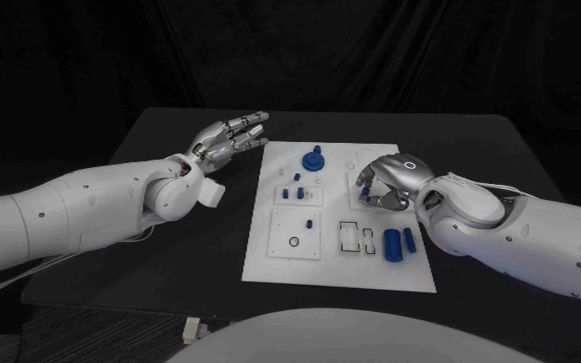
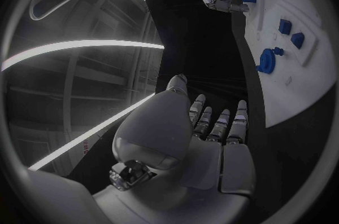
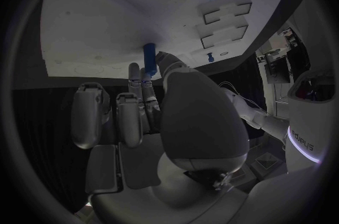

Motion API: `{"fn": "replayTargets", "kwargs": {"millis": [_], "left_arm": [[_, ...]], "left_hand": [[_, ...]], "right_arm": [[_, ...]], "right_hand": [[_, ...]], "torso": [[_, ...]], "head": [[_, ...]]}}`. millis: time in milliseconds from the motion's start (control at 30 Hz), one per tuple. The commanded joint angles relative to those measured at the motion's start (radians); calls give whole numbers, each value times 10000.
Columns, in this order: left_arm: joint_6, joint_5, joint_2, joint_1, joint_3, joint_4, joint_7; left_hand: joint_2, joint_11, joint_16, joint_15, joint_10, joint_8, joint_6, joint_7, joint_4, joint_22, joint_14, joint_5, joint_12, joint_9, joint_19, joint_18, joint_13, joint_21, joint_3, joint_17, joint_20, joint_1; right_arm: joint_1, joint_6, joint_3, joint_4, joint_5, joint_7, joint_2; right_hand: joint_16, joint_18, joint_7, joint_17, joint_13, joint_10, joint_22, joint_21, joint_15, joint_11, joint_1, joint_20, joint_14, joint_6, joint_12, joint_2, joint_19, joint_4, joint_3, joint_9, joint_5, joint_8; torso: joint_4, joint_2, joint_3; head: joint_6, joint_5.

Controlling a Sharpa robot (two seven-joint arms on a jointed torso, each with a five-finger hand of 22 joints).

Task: Assemble the parts on the task board

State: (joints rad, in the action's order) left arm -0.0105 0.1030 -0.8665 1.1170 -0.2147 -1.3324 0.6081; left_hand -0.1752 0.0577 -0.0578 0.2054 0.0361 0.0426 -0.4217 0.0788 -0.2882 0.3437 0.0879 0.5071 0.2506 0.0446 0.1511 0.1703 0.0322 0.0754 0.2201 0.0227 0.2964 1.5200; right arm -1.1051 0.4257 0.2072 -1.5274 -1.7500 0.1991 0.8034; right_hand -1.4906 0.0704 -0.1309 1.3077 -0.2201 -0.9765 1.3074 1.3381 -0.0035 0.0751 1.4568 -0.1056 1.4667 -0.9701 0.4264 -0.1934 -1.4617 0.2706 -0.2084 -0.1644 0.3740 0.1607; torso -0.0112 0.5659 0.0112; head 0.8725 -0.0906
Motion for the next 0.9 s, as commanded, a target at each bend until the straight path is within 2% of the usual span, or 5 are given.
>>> {"fn": "replayTargets", "kwargs": {"millis": [33, 300, 500, 800, 900], "left_arm": [[-97, -63, 27, -13, 8, -6, 162], [-127, -63, 41, -20, 8, 7, 150], [-152, -63, 61, -27, 8, 30, 129], [-197, -63, 93, -45, 8, 62, 104], [-202, -63, 91, -50, 8, 64, 97]], "left_hand": [[-5, 79, -60, 13, 15, 42, -31, 50, 47, 4, 60, 41, -22, 11, 89, -146, 10, 64, 4, 10, -13, 114], [-13, 90, -63, 19, 17, 41, -26, 54, 48, -1, 62, 52, -19, 10, 96, -157, 10, 66, -3, 11, -13, 125], [-15, 92, -65, 20, 17, 41, -24, 56, 48, 8, 63, 53, -16, 10, 102, -159, 11, 68, -4, 11, -13, 127], [-31, 104, -80, 27, 20, 43, -33, 64, 46, 25, 83, 63, -16, 12, 124, -172, 11, 77, -15, 16, -12, 140], [-42, 108, -91, 35, 21, 47, -55, 80, 46, 25, 94, 67, -15, 14, 139, -185, 11, 81, -23, 18, -12, 152]], "right_arm": [[51, 195, -5, 17, 125, -293, -11], [85, 297, -6, 23, 196, -465, -23], [90, 300, -6, -4, 287, -513, 12], [91, 351, -6, -179, 342, -547, 97], [90, 408, -7, -298, 350, -540, 165]], "right_hand": [[47, -157, 32, 417, 107, -210, 1911, -35, -17, -16, 189, 27, 561, -128, -107, -56, -72, -26, -299, -62, 712, 32], [91, -128, 95, 321, 234, -642, 1878, -138, -67, -103, 269, 90, 527, -657, -191, -169, -6, -107, -721, -339, 992, 315], [97, -130, 115, 312, 263, -829, 1881, -129, -97, -142, 337, 117, 521, -778, -204, -202, -2, -222, -893, -472, 1241, 396], [133, -119, 159, 237, 232, -1222, 1869, -165, -174, -238, 429, 179, 500, -905, -113, -224, 24, -429, -1063, -644, 1164, 483], [138, -118, 165, 225, 228, -1250, 1867, -169, -182, -247, 435, 186, 497, -912, -108, -226, 27, -449, -1075, -661, 1138, 488]], "torso": [[3, 0, -2], [5, -4, -3], [-1, 2, -1], [-1, -4, -2], [2, -5, -4]], "head": [[2, -3], [2, -31], [2, -35], [2, -14], [2, -69]]}}
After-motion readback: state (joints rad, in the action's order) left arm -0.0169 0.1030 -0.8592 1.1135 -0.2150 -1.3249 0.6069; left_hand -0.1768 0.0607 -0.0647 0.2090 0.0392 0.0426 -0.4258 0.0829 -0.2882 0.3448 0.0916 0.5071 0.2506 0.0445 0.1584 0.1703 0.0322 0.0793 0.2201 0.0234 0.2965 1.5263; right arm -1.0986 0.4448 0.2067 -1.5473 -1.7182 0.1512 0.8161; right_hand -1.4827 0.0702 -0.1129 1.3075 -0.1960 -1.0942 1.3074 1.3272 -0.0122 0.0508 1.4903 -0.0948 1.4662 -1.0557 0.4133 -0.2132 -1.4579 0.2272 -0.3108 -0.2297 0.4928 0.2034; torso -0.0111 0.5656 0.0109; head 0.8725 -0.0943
